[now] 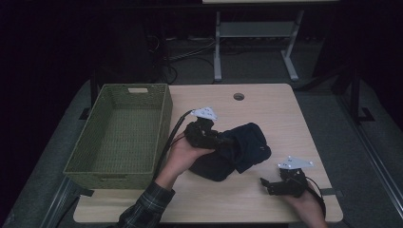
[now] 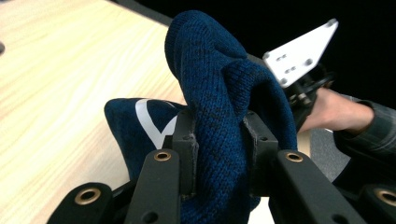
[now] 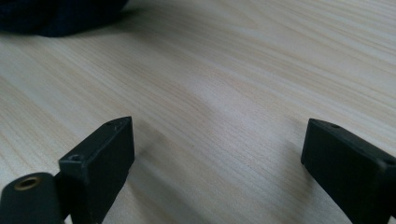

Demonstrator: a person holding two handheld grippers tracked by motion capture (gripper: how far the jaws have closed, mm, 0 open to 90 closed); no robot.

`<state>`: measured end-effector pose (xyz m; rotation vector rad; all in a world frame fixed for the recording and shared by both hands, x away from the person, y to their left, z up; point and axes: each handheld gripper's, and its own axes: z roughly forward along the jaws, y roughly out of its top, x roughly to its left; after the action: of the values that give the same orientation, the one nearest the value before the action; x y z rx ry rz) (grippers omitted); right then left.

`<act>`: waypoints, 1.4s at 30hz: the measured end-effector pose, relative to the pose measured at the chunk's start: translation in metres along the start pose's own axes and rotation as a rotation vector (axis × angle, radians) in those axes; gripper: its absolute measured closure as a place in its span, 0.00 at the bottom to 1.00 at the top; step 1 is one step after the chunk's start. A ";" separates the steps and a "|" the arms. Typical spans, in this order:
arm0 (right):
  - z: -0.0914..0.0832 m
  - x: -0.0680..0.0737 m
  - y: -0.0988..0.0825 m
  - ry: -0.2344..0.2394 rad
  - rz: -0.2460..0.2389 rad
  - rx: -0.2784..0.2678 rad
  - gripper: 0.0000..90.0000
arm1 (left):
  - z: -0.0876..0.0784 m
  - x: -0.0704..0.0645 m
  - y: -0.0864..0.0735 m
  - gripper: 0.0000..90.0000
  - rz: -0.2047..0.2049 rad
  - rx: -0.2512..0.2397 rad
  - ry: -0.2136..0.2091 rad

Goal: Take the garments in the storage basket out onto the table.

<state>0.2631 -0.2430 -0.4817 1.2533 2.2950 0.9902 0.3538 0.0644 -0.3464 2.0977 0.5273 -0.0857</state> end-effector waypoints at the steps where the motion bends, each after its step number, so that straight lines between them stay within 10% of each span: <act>1: 0.000 0.000 0.000 0.000 0.000 0.000 0.10 | 0.000 0.000 0.000 0.78 0.000 0.000 0.000; 24: 0.000 0.000 0.000 -0.003 -0.001 0.002 0.10 | 0.062 0.044 -0.036 0.79 -0.105 0.112 0.041; 42: 0.000 0.000 0.000 -0.003 0.000 0.001 0.10 | 0.070 0.049 -0.041 0.72 -0.112 0.140 0.078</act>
<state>0.2632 -0.2430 -0.4819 1.2540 2.2942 0.9862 0.3914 0.0427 -0.4305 2.2143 0.7032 -0.1082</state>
